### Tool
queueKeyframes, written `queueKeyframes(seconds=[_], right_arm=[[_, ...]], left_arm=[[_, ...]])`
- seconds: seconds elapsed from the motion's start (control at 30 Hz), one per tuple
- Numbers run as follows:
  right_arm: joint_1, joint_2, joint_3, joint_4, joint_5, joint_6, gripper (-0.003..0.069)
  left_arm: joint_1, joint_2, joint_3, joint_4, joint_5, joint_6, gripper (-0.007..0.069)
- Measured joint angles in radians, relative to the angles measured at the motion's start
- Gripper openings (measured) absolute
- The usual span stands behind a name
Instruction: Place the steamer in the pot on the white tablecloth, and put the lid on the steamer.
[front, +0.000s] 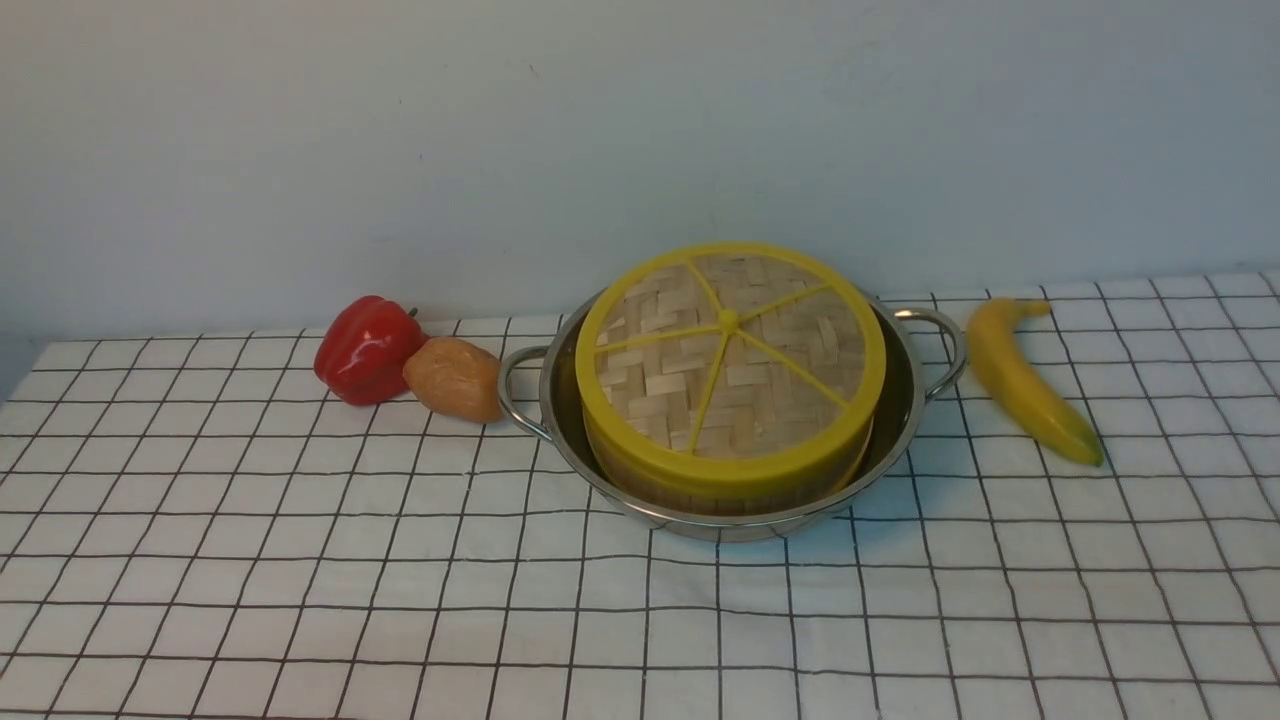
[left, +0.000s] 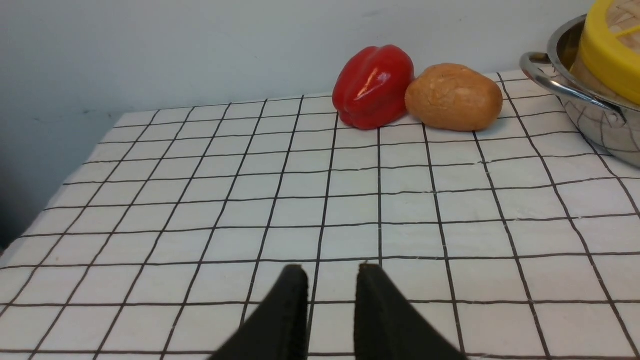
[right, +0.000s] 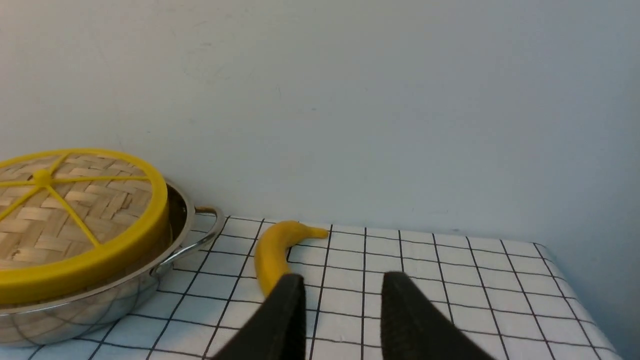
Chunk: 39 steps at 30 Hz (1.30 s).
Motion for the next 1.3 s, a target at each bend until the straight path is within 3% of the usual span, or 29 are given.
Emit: queueKeyframes(seconds=[0.5,1.3], right_arm=[[0.0,-0.059,0.239,0.011,-0.108,0.024,0.024],[0.0,-0.059,0.249,0.013,-0.113,0.026,0.024]], left_arm=[[0.0,0.0,0.0,0.0,0.0,0.0,0.016],[0.0,0.0,0.0,0.0,0.0,0.0,0.0201]])
